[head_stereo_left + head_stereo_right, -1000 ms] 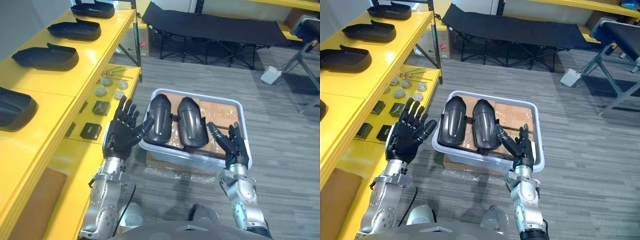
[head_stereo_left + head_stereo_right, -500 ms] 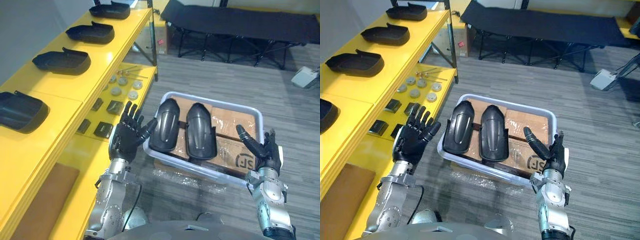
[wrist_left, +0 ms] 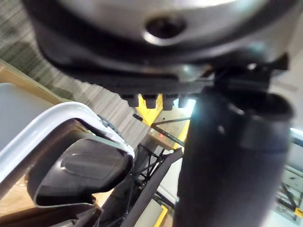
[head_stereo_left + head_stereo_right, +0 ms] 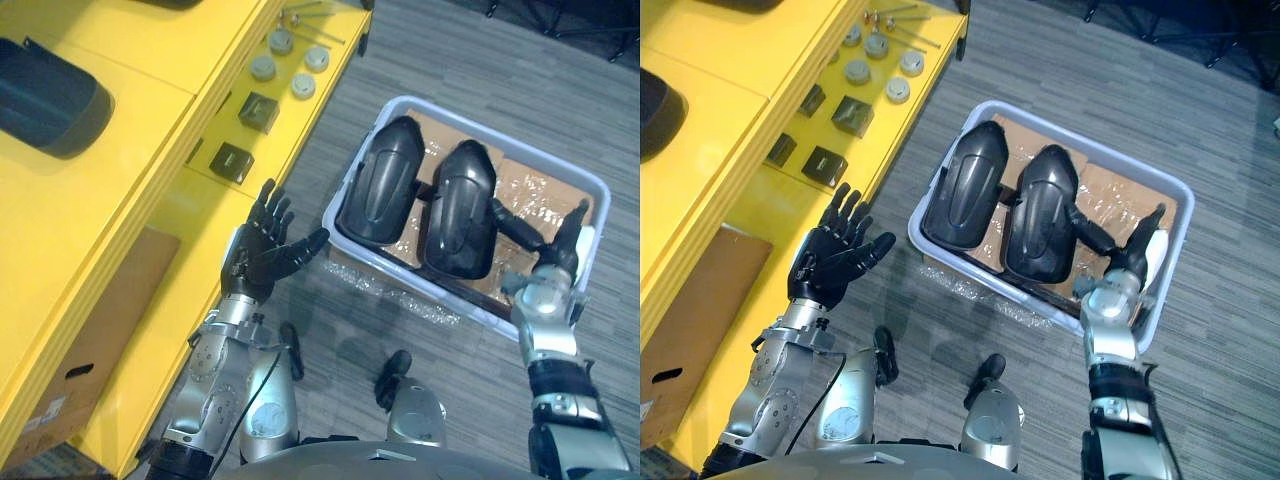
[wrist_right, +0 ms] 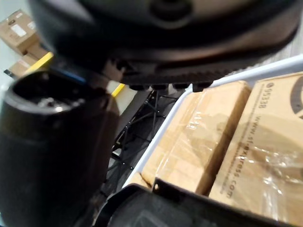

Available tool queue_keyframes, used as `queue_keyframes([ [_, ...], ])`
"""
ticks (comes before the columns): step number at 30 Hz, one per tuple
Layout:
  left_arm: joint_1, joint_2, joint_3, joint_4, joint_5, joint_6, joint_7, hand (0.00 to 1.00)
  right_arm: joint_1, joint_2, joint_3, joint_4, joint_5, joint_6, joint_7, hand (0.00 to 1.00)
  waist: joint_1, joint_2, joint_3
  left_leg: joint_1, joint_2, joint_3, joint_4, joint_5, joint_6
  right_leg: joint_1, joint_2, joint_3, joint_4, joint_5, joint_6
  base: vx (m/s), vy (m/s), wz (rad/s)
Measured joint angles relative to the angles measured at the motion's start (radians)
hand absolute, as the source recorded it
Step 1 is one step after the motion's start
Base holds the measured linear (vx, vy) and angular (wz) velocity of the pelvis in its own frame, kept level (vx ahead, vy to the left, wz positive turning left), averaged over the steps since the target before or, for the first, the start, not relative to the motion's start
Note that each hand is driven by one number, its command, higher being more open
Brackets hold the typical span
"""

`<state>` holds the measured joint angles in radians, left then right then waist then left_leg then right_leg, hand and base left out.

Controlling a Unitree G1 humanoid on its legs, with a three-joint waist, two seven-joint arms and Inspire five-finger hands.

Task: Walk over and take three plastic housings, then place them on the shelf

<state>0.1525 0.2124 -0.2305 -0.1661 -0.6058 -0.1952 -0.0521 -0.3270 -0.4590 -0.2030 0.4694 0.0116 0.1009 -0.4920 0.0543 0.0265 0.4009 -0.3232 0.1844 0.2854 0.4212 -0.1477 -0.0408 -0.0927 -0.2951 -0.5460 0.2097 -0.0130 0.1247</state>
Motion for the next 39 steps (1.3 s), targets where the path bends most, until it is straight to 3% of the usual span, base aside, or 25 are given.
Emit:
queue_keyframes([
  [5, -0.01, 0.002, -0.033, 0.0, 0.001, -0.001, 0.002, 1.0, -0.067, -0.056, 0.013, 0.057, 0.0, 0.022, 0.003, 1.0, -0.001, 0.004, 0.034, -0.035, 0.002, -0.001, 0.028, 0.0, 0.002, -0.028, -0.001, 0.007, 0.016, 0.0, 0.0, -0.05, 0.029, -0.01],
  [12, -0.047, -0.002, -0.04, 0.0, 0.0, -0.006, 0.003, 1.0, -0.182, -0.131, 0.089, 0.255, 0.005, 0.109, 0.119, 1.0, 0.018, 0.025, 0.058, -0.082, 0.001, -0.014, 0.042, 0.012, 0.019, -0.064, -0.001, 0.007, 0.027, 0.0, 0.0, -0.06, 0.012, 0.04],
  [18, -0.05, -0.005, -0.04, 0.0, -0.002, -0.012, 0.003, 1.0, -0.281, -0.198, 0.136, 0.371, 0.005, 0.133, 0.179, 1.0, 0.026, 0.034, 0.063, -0.117, -0.001, -0.03, 0.042, 0.031, 0.026, -0.093, -0.003, 0.01, 0.037, 0.0, 0.0, -0.07, 0.007, 0.05],
  [19, -0.052, -0.005, -0.041, 0.0, -0.002, -0.013, 0.004, 1.0, -0.288, -0.203, 0.142, 0.378, 0.005, 0.132, 0.182, 0.0, 0.027, 0.035, 0.063, -0.122, -0.001, -0.031, 0.04, 0.036, 0.027, -0.099, -0.003, 0.012, 0.037, 0.0, -0.001, -0.1, -0.01, 0.04],
  [25, -0.122, -0.013, -0.069, 0.042, -0.002, -0.022, 0.04, 1.0, -0.46, -0.255, 0.225, 0.571, 0.02, 0.129, 0.139, 0.0, 0.04, 0.041, 0.067, -0.146, -0.002, -0.036, -0.015, 0.094, 0.02, -0.149, 0.009, 0.025, 0.053, -0.009, -0.016, -0.12, -0.036, 0.01],
  [29, -0.18, -0.022, -0.087, 0.102, -0.002, -0.014, 0.088, 1.0, -0.547, -0.325, 0.243, 0.676, 0.131, 0.123, 0.168, 0.0, 0.051, 0.043, 0.068, -0.164, 0.006, -0.036, -0.039, 0.131, 0.019, -0.181, 0.022, 0.03, 0.051, 0.004, -0.034, -0.09, -0.049, -0.04],
  [32, -0.188, -0.022, -0.087, 0.107, -0.002, -0.012, 0.129, 1.0, -0.567, -0.331, 0.242, 0.721, 0.133, 0.094, 0.202, 0.0, 0.053, 0.048, 0.071, -0.161, 0.019, -0.023, -0.038, 0.135, 0.016, -0.191, 0.035, 0.046, 0.049, 0.018, -0.035, -0.04, -0.031, -0.16],
  [39, -0.223, -0.038, -0.112, 0.119, -0.003, -0.002, 0.155, 1.0, -0.594, -0.33, 0.237, 0.775, 0.088, 0.065, 0.218, 0.0, 0.053, 0.086, 0.079, -0.155, 0.02, -0.016, -0.064, 0.155, 0.016, -0.203, 0.038, 0.055, 0.05, 0.022, -0.039, -0.01, -0.028, -0.04],
])
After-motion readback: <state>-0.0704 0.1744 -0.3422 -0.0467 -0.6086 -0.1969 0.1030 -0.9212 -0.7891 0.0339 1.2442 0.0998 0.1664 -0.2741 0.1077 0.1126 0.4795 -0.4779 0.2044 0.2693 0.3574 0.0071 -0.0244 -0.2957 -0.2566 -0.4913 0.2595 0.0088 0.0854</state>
